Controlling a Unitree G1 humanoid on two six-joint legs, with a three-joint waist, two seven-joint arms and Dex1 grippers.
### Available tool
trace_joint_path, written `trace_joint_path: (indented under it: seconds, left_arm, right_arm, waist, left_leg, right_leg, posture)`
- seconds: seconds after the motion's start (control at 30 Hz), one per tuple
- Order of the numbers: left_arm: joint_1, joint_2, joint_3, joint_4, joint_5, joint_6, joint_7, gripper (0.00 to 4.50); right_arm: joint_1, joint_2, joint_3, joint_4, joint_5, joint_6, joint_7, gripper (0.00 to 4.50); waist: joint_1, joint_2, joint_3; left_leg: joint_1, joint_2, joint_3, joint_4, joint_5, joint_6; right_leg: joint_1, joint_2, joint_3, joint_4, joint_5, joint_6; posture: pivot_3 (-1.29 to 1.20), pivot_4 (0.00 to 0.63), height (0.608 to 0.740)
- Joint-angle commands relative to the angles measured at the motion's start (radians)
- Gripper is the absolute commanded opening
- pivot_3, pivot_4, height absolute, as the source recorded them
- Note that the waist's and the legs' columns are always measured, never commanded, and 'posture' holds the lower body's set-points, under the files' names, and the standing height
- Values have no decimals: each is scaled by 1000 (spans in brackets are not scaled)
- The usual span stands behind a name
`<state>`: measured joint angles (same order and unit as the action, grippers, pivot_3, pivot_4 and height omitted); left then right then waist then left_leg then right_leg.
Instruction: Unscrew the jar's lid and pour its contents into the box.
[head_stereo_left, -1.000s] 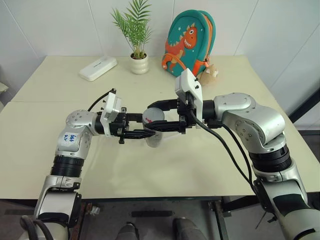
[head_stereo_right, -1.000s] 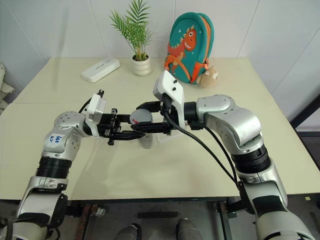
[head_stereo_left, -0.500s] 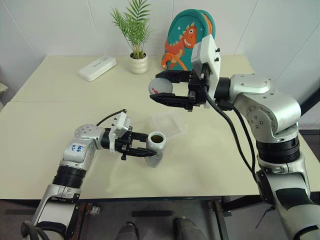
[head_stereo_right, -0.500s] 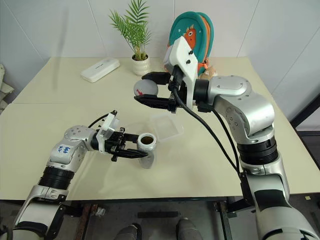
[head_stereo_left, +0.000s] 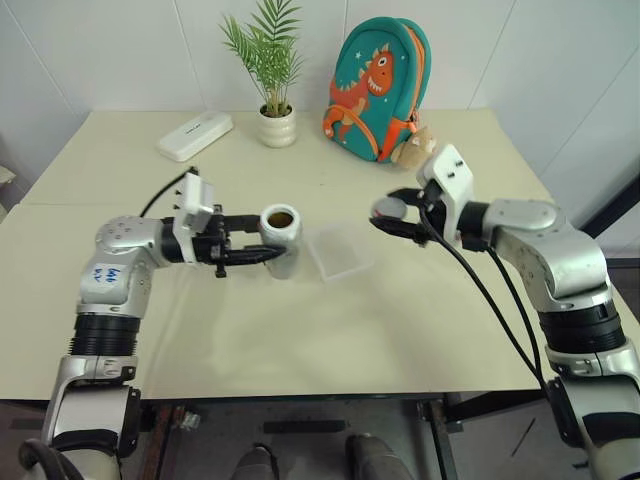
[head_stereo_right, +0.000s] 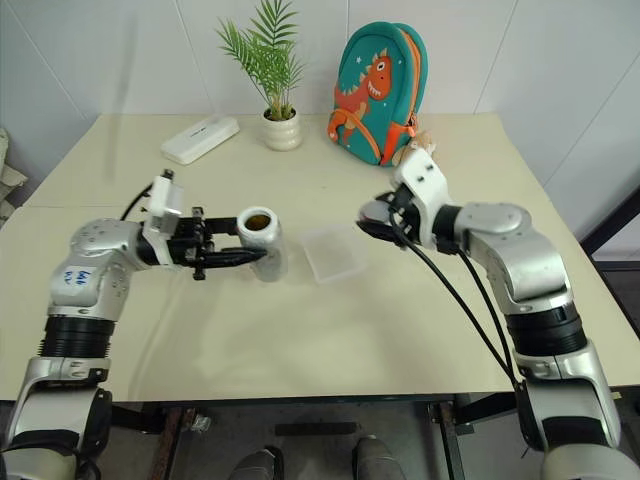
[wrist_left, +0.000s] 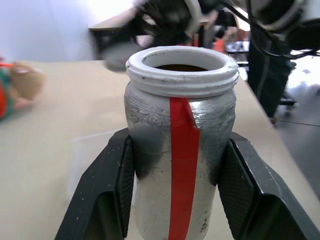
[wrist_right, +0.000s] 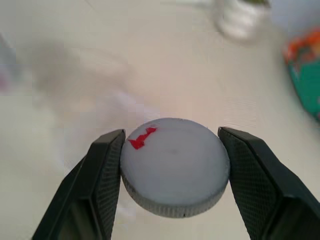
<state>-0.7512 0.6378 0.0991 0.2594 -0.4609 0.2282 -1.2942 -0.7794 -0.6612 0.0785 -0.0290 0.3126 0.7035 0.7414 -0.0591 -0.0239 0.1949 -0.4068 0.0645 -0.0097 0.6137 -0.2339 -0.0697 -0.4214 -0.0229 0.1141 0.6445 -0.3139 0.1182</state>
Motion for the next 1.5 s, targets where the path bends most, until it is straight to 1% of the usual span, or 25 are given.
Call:
trace_joint_path:
  seconds: [0.03,0.1,0.17,0.3,0.4,0.47,0.5,0.57,0.67,0.73,0.77,0.83,0.9,0.97,1.03,1.1,1.13,1.2,1.23,1.3,1.37,1.43,1.47,1.5]
  left_arm:
    - [-42,39,57,82,29,-70,48,1955]
    - [-60,45,66,135,58,-126,85,1955]
    - [-77,41,67,178,79,-172,108,1955]
    - [-108,21,65,245,102,-235,143,1955]
    - [-136,0,61,298,122,-289,164,1955]
    - [-157,-10,58,333,135,-322,171,1955]
    - [-170,-15,56,354,141,-338,174,1955]
    - [-194,-25,50,395,154,-373,176,1955]
    - [-223,-44,33,453,188,-447,177,1955]
    - [-247,-58,19,496,219,-508,190,1955]
    - [-268,-68,5,529,245,-554,200,1955]
    - [-305,-83,-18,589,285,-630,211,1955]
    - [-353,-104,-48,660,336,-713,234,1955]
    - [-396,-119,-85,728,399,-807,268,1955]
    - [-452,-129,-160,806,523,-923,359,1955]
    - [-508,-141,-246,869,654,-1029,462,1955]
    - [-526,-143,-273,891,695,-1060,501,1955]
    - [-570,-141,-379,917,857,-1143,656,1955]
    - [-597,-140,-447,920,964,-1162,778,1955]
    - [-633,-138,-532,936,1091,-1178,945,1955]
    - [-701,-155,-688,924,1314,-1124,1257,1955]
    - [-766,-181,-841,916,1511,-1079,1548,1955]
    - [-786,-191,-891,926,1566,-1062,1642,1955]
    - [-808,-199,-968,932,1649,-1034,1745,1955]
  right_arm:
    - [89,-13,-43,-8,-50,-4,-76,2980]
    - [171,10,-60,1,-54,1,-112,2980]
    - [231,18,-50,11,-75,-24,-127,2980]
    - [288,56,-65,57,-96,-53,-167,2980]
    - [299,69,-84,64,-81,-36,-170,3662]
    - [300,64,-90,51,-81,-30,-166,4321]
    - [300,60,-102,35,-73,-29,-159,4482]
    - [300,46,-124,6,-60,-24,-142,4482]
    - [320,11,-150,-64,-23,-44,-76,4482]
    - [345,-9,-196,-154,62,-36,-3,4482]
    - [372,-22,-245,-231,154,-14,59,4482]
    - [413,-43,-322,-330,281,15,132,4482]
    - [447,-57,-384,-371,339,6,159,4482]
    - [476,-76,-405,-388,339,-19,167,4482]
    - [488,-56,-435,-420,380,-47,165,4482]
    - [516,-81,-438,-469,389,-54,178,4482]
    - [525,-93,-434,-483,388,-57,183,4482]
    - [518,-96,-450,-493,402,-49,154,4482]
    - [516,-100,-459,-499,409,-46,143,4482]
    - [516,-109,-465,-505,418,-44,134,4482]
    - [522,-113,-475,-515,427,-39,114,4482]
    - [535,-113,-483,-527,433,-36,94,4482]
    - [539,-113,-484,-530,435,-37,87,4482]
    - [543,-114,-485,-534,437,-35,78,4482]
  waist:
    - [2,0,0]
    - [2,0,0]
    - [4,0,0]
    - [0,0,0]
    - [1,0,0]
    - [1,0,0]
    - [2,0,0]
    - [3,0,0]
    - [6,0,0]
    - [7,0,0]
    - [8,0,0]
    - [12,-1,0]
    - [17,-1,1]
    - [24,-2,1]
    - [27,-3,1]
    - [28,-3,2]
    - [30,-3,2]
    - [29,-3,2]
    - [29,-5,3]
    - [30,-6,3]
    - [32,-8,4]
    - [33,-13,7]
    - [34,-14,8]
    - [34,-15,8]
  left_leg:
    - [0,0,0,0,0,0]
    - [0,0,0,0,0,0]
    - [0,0,1,0,0,0]
    - [0,0,2,2,0,0]
    - [0,0,3,2,0,0]
    - [1,0,3,2,0,0]
    - [1,0,3,2,0,0]
    - [0,0,3,2,0,0]
    - [0,0,3,2,0,0]
    - [0,0,3,2,0,0]
    - [0,0,3,2,0,0]
    - [-1,0,3,1,0,0]
    - [-1,0,3,1,0,0]
    - [0,0,3,2,0,-1]
    - [0,-1,4,3,0,-1]
    - [0,-1,4,5,0,-1]
    - [0,-1,4,5,0,-1]
    - [-1,-1,5,5,0,-1]
    - [-1,-1,6,5,0,-1]
    - [-1,-1,7,6,0,-1]
    - [-1,-2,8,6,0,-1]
    - [-1,-2,8,6,0,-1]
    - [-1,-2,8,6,0,-1]
    - [-2,-2,8,6,-1,-1]
  right_leg:
    - [0,0,0,1,0,0]
    - [0,0,0,1,0,0]
    - [0,0,0,1,0,0]
    - [0,0,2,1,0,1]
    - [-1,0,3,2,1,2]
    - [0,0,3,2,1,2]
    - [0,0,3,2,1,3]
    - [-1,0,3,2,1,3]
    - [-1,0,3,1,1,3]
    - [-1,0,3,1,1,3]
    - [-1,0,3,0,1,3]
    - [-1,0,3,0,1,3]
    - [0,1,3,0,1,3]
    - [1,1,3,-1,2,4]
    - [1,1,4,-2,3,6]
    - [1,1,5,-2,4,7]
    - [1,1,6,-2,4,7]
    - [1,1,7,-2,4,8]
    - [1,1,8,-3,5,9]
    - [1,1,9,-4,5,10]
    - [1,1,11,-5,6,11]
    - [1,1,12,-6,7,13]
    - [1,1,12,-7,7,13]
    - [1,1,13,-8,7,14]
  posture:
    - [0,150,740]
    - [0,150,740]
    - [0,150,740]
    - [0,150,740]
    - [0,150,740]
    - [0,150,740]
    - [0,150,740]
    - [0,150,740]
    - [0,150,740]
    - [0,150,740]
    - [0,150,740]
    - [0,150,740]
    - [0,150,740]
    - [0,150,740]
    - [0,150,740]
    - [0,150,740]
    - [0,150,740]
    - [0,150,740]
    - [0,150,740]
    - [0,150,740]
    - [0,150,740]
    - [0,150,740]
    - [0,150,740]
    - [0,150,740]
